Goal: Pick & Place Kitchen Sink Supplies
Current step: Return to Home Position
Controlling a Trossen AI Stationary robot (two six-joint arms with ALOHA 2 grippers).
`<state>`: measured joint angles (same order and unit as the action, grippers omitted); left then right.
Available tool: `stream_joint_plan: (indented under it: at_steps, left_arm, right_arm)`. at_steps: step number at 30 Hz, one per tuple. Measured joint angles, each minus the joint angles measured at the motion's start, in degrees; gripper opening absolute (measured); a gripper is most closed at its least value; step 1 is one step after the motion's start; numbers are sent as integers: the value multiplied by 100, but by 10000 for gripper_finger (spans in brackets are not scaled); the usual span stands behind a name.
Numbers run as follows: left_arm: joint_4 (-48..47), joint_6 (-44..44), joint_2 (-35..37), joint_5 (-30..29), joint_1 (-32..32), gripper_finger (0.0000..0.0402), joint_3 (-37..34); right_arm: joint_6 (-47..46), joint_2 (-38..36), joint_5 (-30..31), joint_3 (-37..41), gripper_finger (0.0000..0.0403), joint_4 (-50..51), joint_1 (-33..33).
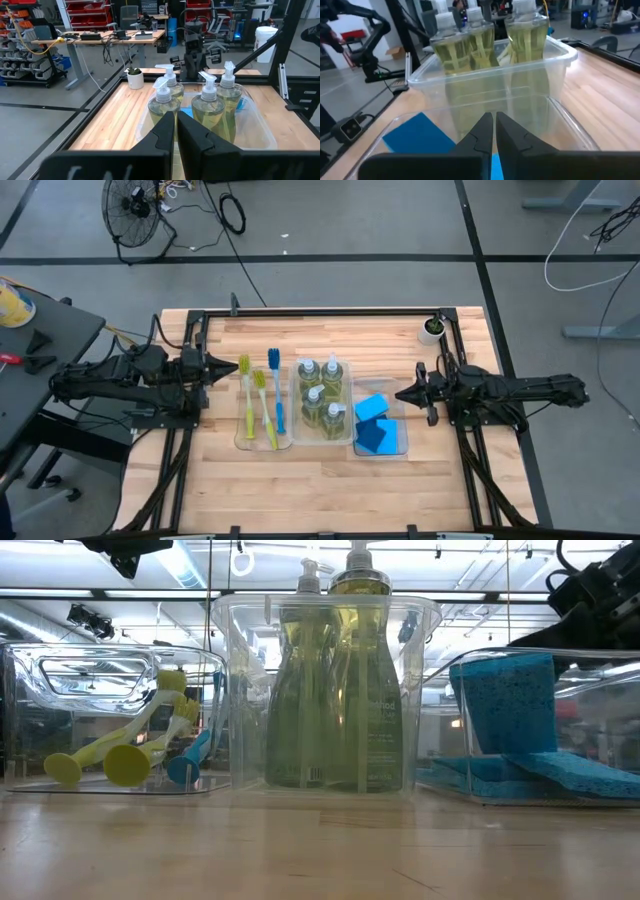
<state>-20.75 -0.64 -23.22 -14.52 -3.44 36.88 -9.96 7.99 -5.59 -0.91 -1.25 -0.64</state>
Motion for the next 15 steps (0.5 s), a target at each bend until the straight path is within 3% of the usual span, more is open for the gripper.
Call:
stream_joint_plan:
  at_steps: [15]
  left_arm:
    - [119,0,0,-28,0,25,0]
  right_arm:
    - [-155,4,59,0,25,-5,0]
